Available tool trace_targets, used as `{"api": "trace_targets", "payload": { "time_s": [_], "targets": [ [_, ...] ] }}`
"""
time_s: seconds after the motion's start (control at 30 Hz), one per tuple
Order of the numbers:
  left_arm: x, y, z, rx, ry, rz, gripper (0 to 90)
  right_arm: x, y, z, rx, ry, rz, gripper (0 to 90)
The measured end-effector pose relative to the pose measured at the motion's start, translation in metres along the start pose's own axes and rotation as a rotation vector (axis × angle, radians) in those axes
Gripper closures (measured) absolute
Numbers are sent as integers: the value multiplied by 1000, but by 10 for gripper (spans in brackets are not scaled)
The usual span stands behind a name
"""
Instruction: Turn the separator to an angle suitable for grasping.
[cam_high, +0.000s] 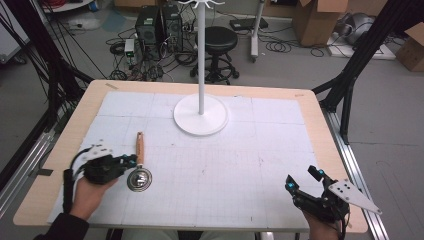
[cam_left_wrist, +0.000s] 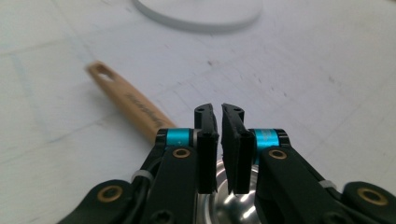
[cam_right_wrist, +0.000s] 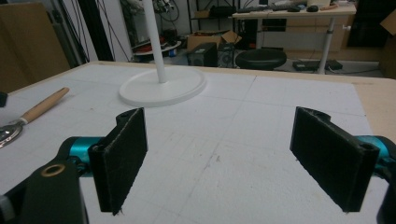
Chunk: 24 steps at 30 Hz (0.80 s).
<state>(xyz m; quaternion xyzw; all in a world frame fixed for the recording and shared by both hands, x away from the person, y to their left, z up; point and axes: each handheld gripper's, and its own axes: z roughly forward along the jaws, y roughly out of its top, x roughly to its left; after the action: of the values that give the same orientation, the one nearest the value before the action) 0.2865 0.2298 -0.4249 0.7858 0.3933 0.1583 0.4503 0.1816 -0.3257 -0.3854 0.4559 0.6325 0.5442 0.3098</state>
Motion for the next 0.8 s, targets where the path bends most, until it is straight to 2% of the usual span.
{"api": "trace_targets", "payload": {
  "time_s": [0.1,0.2,0.3,0.37,0.53,0.8],
  "targets": [
    [-5,-1,18,51,14,26,887,0,0,0,0,-1,3,174],
    [-6,-5,29,123,45,40,896,-1,0,-1,-1,-2,6,175],
    [-6,-6,29,133,60,46,897,-2,-1,-1,0,-1,8,174],
    [-5,-7,27,132,66,31,897,-1,0,0,-1,-1,3,174],
    [-5,-8,23,147,94,41,898,-1,0,0,-1,-1,1,174],
    [-2,-10,20,144,100,26,897,-1,0,-1,-1,0,6,175]
  ]
}}
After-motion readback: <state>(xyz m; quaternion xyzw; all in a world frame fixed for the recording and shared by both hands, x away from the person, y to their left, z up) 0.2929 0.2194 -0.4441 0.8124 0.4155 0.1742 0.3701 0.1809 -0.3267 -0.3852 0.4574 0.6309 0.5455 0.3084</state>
